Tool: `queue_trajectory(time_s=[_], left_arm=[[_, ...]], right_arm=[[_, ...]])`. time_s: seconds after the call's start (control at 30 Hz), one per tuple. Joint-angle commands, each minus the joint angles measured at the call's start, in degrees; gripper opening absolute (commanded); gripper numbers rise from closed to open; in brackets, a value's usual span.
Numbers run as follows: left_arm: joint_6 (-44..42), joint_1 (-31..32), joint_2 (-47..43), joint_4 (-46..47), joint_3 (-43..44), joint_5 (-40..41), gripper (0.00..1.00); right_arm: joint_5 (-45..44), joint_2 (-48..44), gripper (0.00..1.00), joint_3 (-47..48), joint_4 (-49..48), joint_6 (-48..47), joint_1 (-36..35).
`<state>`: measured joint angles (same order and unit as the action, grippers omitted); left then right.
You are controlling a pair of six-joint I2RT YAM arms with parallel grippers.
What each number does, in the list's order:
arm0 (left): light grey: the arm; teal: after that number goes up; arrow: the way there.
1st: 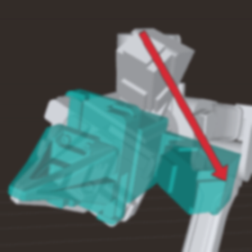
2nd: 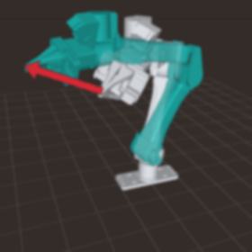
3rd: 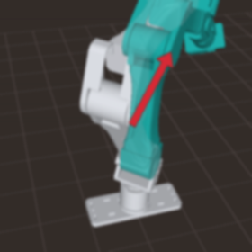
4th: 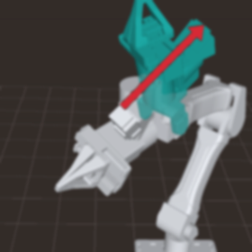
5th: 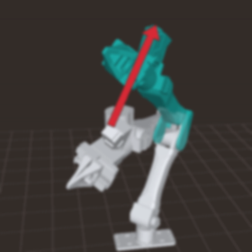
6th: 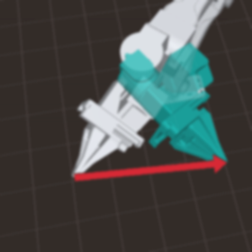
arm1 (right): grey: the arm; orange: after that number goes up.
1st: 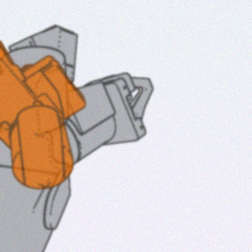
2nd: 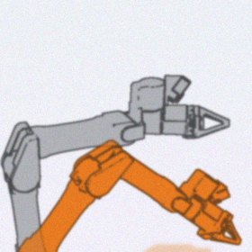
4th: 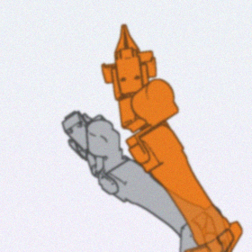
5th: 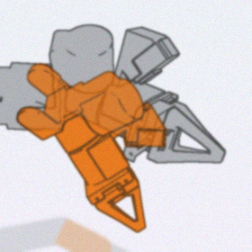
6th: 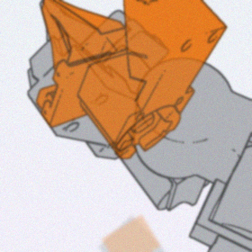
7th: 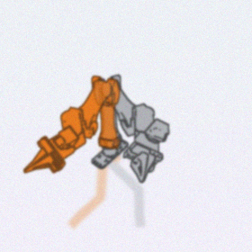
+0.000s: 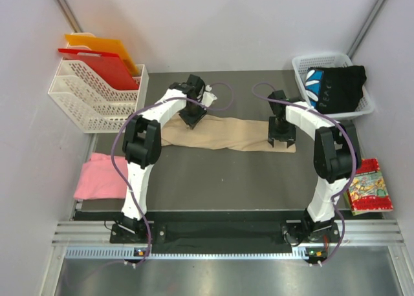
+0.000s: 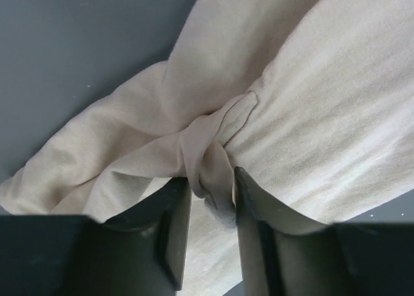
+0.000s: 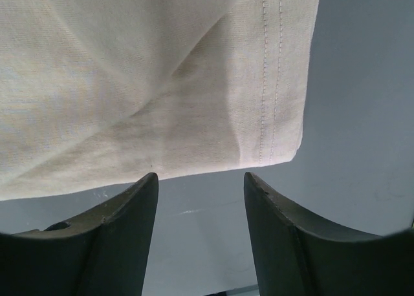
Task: Fold and stack the t-shirts
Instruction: Fold the tshirt
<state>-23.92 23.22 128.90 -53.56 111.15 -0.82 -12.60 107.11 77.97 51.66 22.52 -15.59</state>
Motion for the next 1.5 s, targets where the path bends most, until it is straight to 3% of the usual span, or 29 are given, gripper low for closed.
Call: queue_trajectory(time_s=[0.0, 0.3, 0.37, 0.43, 0.47, 0.73, 1.1, 1.47], left_arm=[[0.72, -0.11, -2.25, -1.10, -1.73, -3.13, 0.48], [1.07, 3.58, -4.62, -3.21, -0.07, -1.73, 0.52], [0.81, 4.46, -4.19, -4.61, 2.38, -2.08, 0.64], [0.72, 5.33, -3.83, -8.04, 3.45, -3.49, 0.84], [0.63, 5.52, -3.92, -8.92, 3.19, -3.57, 0.99], [3.00, 5.25, -12.95, -4.99, -11.28, -0.68, 0.99], [5.47, 1.04, -19.74, -2.78, -18.69, 4.78, 0.99], [3.62, -3.18, -14.65, 3.90, -26.78, 6.62, 0.99]], right_arm=[[-1.20, -2.43, 0.57, 0.25, -1.21, -0.38, -0.23], [-0.76, -1.64, 0.59, -0.28, -1.56, -0.46, -0.23], [-0.67, -1.73, 0.61, -0.37, -1.65, -0.55, -0.23], [-0.84, -1.82, 0.66, -0.37, -1.56, -0.64, -0.23], [-0.93, -1.82, 0.67, -0.37, -1.65, -0.64, -0.23], [-2.34, -1.03, 0.70, 3.84, -0.34, -1.25, 1.27], [-2.43, 8.46, 0.71, 17.38, 1.96, -1.69, 3.81], [-1.03, 5.57, 0.70, 7.72, -2.26, -1.78, 13.66]])
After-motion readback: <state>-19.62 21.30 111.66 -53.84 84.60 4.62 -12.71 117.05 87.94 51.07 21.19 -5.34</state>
